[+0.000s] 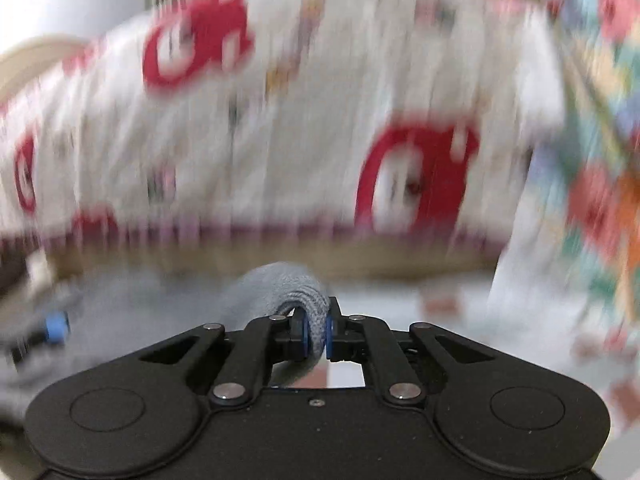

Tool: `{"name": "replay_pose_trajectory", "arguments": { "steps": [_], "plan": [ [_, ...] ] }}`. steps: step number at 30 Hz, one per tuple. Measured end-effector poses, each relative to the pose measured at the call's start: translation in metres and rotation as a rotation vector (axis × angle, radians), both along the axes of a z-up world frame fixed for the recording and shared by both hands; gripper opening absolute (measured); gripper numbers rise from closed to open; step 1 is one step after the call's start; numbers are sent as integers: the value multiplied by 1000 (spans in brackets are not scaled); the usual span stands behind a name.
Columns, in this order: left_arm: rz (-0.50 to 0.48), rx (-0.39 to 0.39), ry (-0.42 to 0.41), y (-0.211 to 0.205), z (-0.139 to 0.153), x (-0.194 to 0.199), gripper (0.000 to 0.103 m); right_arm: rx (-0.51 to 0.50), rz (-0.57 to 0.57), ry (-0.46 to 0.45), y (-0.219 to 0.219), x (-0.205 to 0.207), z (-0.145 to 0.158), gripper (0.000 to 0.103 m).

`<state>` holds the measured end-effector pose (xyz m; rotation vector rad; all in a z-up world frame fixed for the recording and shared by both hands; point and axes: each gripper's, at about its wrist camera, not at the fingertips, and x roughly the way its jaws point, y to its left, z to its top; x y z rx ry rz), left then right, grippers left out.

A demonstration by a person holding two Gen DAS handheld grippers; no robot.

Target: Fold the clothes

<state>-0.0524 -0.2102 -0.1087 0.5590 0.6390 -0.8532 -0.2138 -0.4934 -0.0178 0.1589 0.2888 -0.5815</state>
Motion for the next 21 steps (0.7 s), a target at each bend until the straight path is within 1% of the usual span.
{"name": "replay_pose_trajectory", "arguments": {
  "steps": [1,3,4,5,6,8,9,10,11,12,13,14,15,16,19,21],
  "plan": [
    [-39,-29,3,-1,16,-9,16,-40,-17,-21,-4,-13,16,8],
    [-101,-68,5,-11,38,-26,16,-120,-57,-43,-11,-39,41,8],
    [-116,-93,44,-19,42,-30,16,-145,-87,-45,-18,-52,49,8],
    [-130,-119,88,-27,45,-34,16,-147,-137,-24,-28,-63,46,8],
    [-130,-146,162,-38,41,-34,17,-140,-197,10,-38,-71,37,8],
    [-121,-156,277,-63,21,-39,17,-117,-315,97,-57,-87,16,9],
    [-103,-131,296,-79,9,-43,18,-87,-367,173,-67,-90,-1,13],
    [-92,-80,298,-96,-6,-49,22,-41,-406,259,-74,-91,-21,20],
    [-77,-18,300,-109,-22,-52,25,11,-438,349,-79,-93,-42,23],
    [-62,45,302,-120,-37,-55,28,63,-455,413,-81,-95,-58,23],
    [-50,90,318,-125,-48,-56,28,113,-444,426,-76,-99,-69,24],
    [-40,80,322,-115,-44,-52,28,158,-408,400,-66,-103,-75,31],
    [-31,63,325,-103,-38,-48,31,191,-365,366,-56,-104,-78,47],
    [-22,46,327,-92,-32,-44,38,227,-308,340,-45,-103,-80,53],
    [6,-6,335,-58,-13,-32,50,361,-87,262,-8,-91,-87,52],
    [133,1,289,-17,-3,-10,56,463,75,210,16,-75,-91,52]
  ]
}}
